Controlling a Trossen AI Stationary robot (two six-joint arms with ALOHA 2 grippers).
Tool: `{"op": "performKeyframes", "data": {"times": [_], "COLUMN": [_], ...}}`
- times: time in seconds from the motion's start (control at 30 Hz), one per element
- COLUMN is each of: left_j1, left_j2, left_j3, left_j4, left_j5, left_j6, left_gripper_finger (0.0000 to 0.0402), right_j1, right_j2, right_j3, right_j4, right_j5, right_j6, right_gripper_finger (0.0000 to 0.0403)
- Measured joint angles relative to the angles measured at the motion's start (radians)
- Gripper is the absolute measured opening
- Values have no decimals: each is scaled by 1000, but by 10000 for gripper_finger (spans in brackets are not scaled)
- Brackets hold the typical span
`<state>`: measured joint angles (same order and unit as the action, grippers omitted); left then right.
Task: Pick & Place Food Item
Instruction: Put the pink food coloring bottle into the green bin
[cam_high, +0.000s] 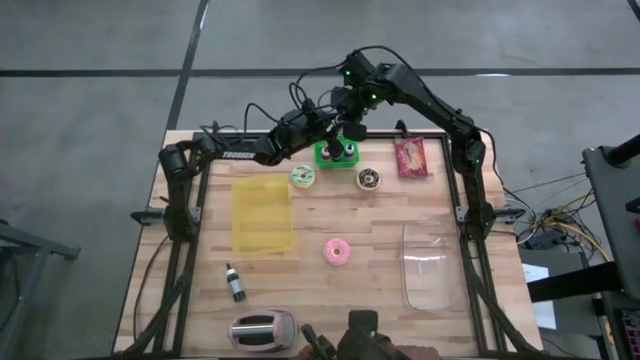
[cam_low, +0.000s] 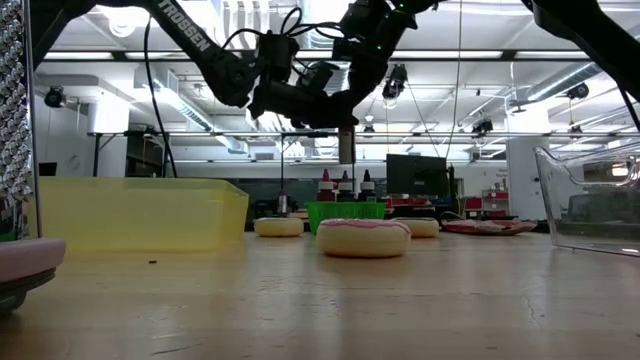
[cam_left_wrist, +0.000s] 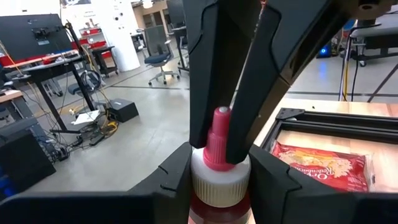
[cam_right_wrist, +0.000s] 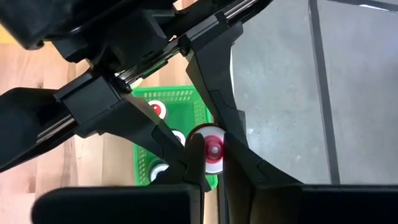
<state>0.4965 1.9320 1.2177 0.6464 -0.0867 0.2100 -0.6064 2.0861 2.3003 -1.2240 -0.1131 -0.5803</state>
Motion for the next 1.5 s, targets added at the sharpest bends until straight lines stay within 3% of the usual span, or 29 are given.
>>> {"op": "performKeyframes", "data": {"times": [1.5], "left_j1": [0], "left_j2": [0], "left_j3": [-1], "left_j4": [-5], "left_j5": [12], "left_j6": [-8], "left_gripper_finger": [112], "right_j1": [-3], "right_j2": [-1], "right_j3": [-30], "right_j4": [8], "right_j5": [2], "right_j6": [4], "right_gripper_finger": [23]}}
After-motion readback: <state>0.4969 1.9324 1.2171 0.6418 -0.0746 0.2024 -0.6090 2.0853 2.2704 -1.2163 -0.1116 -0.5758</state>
